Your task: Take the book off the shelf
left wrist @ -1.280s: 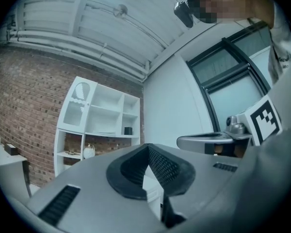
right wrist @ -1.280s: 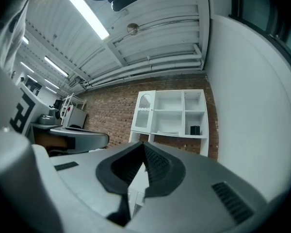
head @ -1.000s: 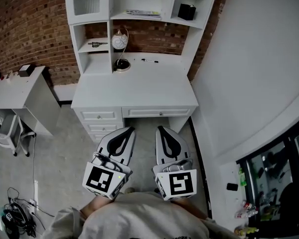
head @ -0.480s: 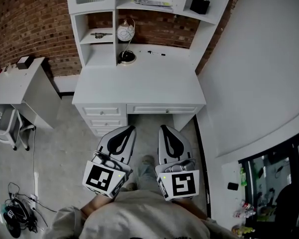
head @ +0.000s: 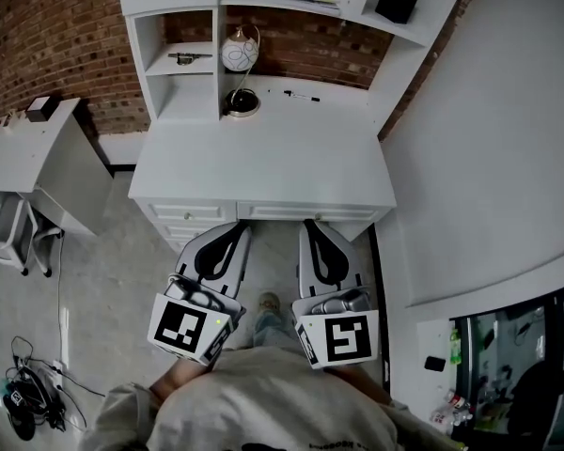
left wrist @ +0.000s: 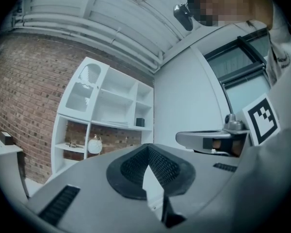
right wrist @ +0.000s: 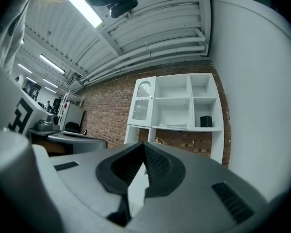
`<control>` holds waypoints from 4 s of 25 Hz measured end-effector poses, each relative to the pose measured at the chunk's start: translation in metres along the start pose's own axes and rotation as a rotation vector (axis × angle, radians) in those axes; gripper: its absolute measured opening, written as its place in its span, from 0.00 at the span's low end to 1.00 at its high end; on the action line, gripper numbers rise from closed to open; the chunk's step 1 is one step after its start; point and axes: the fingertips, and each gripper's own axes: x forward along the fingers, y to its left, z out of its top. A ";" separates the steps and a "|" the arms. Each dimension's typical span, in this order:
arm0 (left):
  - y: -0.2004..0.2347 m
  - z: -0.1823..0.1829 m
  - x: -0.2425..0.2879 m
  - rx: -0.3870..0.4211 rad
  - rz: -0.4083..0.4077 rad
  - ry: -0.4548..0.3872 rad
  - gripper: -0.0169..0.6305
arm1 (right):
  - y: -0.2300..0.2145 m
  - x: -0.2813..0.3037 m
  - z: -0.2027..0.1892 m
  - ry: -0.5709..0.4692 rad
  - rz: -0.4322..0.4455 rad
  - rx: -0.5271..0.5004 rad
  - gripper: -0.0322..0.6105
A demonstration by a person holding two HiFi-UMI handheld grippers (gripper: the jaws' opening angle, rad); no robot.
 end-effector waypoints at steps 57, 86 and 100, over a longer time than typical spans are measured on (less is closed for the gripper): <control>0.230 0.033 0.370 0.043 -0.013 -0.119 0.04 | -0.197 0.378 -0.035 -0.075 -0.011 -0.053 0.08; 0.263 0.091 0.442 0.125 -0.082 -0.165 0.04 | -0.237 0.458 -0.004 -0.081 0.000 -0.134 0.08; 0.261 0.123 0.462 0.483 -0.047 -0.150 0.04 | -0.257 0.477 0.016 -0.116 0.026 -0.312 0.08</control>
